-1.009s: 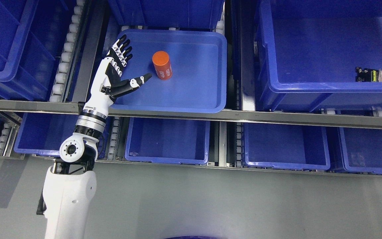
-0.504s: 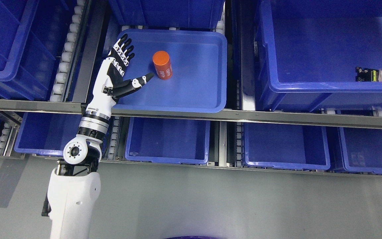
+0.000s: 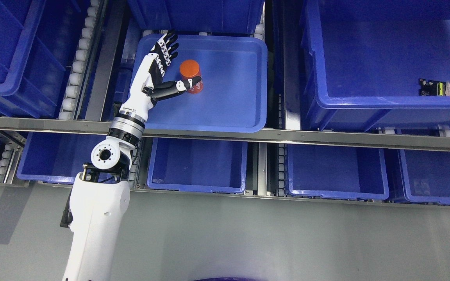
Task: Grab orange capacitor from left shelf to right desk
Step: 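Reach the left hand into the blue bin and grasp the orange capacitor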
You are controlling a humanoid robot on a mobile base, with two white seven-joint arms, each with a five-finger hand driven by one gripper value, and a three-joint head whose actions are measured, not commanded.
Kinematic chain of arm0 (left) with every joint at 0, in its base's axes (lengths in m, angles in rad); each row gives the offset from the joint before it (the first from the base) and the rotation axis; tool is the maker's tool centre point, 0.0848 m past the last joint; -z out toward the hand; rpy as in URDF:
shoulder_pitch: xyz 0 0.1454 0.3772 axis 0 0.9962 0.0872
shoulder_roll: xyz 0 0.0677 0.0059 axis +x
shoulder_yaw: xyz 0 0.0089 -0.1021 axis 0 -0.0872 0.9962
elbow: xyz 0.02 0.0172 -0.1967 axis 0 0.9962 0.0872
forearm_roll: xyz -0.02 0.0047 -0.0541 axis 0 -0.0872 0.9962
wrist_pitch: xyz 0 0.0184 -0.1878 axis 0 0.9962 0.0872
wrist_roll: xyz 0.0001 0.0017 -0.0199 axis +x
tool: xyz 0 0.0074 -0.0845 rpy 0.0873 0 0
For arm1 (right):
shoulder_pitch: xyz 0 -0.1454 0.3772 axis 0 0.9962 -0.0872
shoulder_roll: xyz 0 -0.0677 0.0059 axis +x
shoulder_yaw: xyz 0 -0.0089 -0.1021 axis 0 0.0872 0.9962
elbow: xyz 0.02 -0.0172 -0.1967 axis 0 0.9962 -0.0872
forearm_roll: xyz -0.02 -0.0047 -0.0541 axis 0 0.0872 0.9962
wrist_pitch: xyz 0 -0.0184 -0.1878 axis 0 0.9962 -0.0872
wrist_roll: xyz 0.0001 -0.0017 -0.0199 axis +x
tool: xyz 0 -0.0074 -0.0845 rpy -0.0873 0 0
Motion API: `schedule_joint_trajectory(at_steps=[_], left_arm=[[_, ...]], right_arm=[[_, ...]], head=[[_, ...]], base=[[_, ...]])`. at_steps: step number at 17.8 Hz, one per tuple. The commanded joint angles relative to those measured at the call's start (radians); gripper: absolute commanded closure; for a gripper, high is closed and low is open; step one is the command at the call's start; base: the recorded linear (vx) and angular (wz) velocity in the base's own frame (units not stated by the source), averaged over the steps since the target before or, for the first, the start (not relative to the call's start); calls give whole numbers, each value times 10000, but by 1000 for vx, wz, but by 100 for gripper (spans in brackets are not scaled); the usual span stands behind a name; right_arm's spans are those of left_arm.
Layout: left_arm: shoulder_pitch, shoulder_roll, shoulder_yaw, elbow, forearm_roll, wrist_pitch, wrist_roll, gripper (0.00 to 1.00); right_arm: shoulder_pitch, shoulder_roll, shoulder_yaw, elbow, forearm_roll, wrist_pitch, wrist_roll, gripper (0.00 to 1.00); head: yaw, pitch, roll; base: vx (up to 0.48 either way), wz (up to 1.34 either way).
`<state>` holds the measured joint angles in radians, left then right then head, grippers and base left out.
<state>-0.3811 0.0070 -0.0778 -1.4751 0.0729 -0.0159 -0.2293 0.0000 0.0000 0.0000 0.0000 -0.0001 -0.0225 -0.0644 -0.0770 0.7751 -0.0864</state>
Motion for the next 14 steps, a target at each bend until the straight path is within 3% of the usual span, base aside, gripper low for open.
schedule_joint_trajectory(at_steps=[1, 9, 14], left_arm=[[-530, 105, -664, 1758, -284, 6, -8, 0], [-714, 105, -710, 2586, -759, -25, 38, 1], [-974, 105, -695, 2939, -759, -40, 23, 12]], right_arm=[[230, -175, -107, -175, 62, -5, -1, 0], [230, -175, -107, -175, 62, -5, -1, 0], [215, -175, -107, -175, 62, -5, -1, 0]], head=[[0, 0, 0], [0, 0, 0], [0, 0, 0]], base=[[0, 0], [0, 0], [0, 0]])
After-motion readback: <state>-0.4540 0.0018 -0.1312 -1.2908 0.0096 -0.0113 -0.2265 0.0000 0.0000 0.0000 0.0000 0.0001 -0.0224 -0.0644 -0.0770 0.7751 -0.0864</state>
